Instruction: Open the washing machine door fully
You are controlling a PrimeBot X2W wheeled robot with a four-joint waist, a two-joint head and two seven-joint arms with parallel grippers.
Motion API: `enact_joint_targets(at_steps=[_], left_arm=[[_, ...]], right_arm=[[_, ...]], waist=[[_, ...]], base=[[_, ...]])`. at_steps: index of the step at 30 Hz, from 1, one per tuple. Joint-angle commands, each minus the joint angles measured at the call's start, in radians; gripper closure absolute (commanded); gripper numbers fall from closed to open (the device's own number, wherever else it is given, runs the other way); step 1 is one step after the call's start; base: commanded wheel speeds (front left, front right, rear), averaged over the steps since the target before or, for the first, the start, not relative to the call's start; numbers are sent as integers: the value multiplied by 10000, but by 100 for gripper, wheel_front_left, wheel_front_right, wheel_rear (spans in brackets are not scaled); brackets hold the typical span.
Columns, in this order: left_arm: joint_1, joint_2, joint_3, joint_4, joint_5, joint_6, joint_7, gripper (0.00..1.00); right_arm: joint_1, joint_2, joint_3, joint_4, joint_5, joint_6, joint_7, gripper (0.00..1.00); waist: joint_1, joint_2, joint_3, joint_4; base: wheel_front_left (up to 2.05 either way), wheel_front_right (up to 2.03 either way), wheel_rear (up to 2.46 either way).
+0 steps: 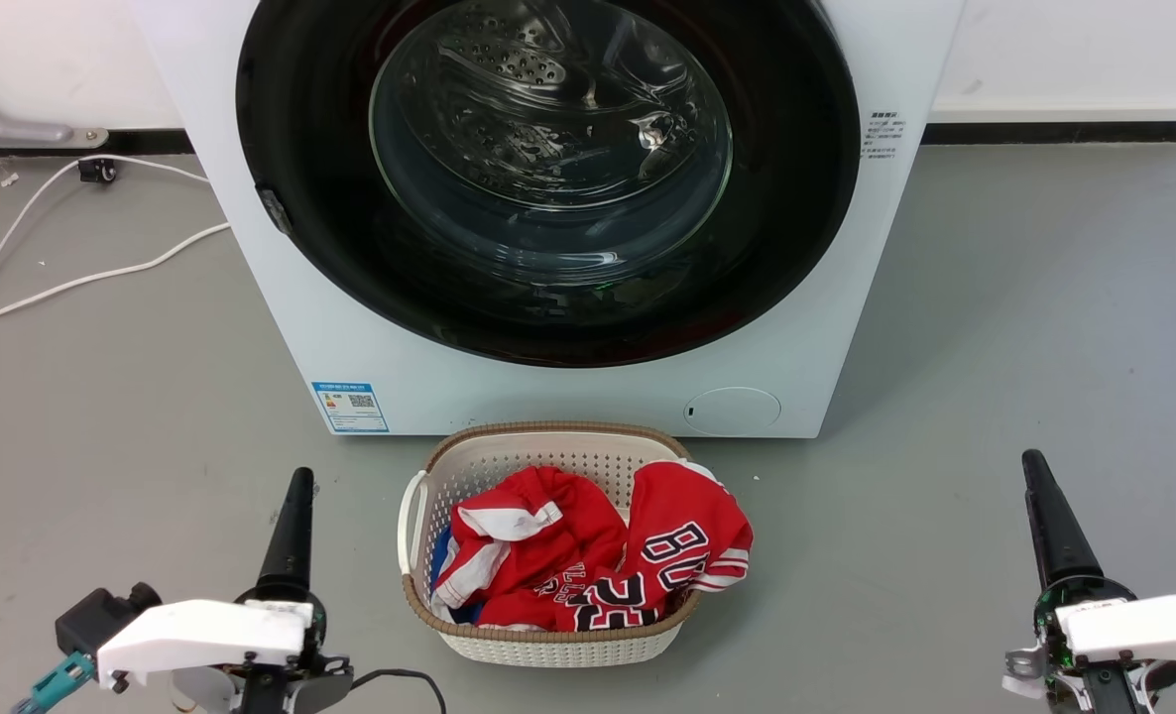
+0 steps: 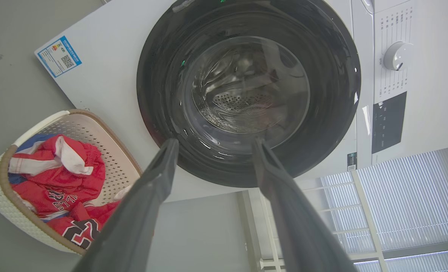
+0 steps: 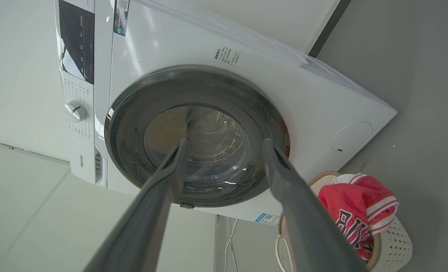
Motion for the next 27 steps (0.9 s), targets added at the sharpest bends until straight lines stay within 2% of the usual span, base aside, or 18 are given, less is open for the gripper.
enact_joint_targets(at_steps=[1, 14, 27], left_arm=[[-90, 20, -108, -301, 528, 111, -113, 0], [32, 62, -768, -636, 3492, 790, -627, 0], [151, 201, -1321, -872, 5331, 1223, -1073, 0]], right_arm=[[-71, -16, 52, -364, -612, 16, -112, 0], [231, -11, 460, -1066, -3984, 17, -621, 0], [460, -6, 622, -1395, -6140, 19, -1063, 0]], waist=[[-1, -1, 3, 2], [-1, -1, 15, 16], [-1, -1, 7, 28]], base=[[0, 0, 0], [0, 0, 0], [0, 0, 0]])
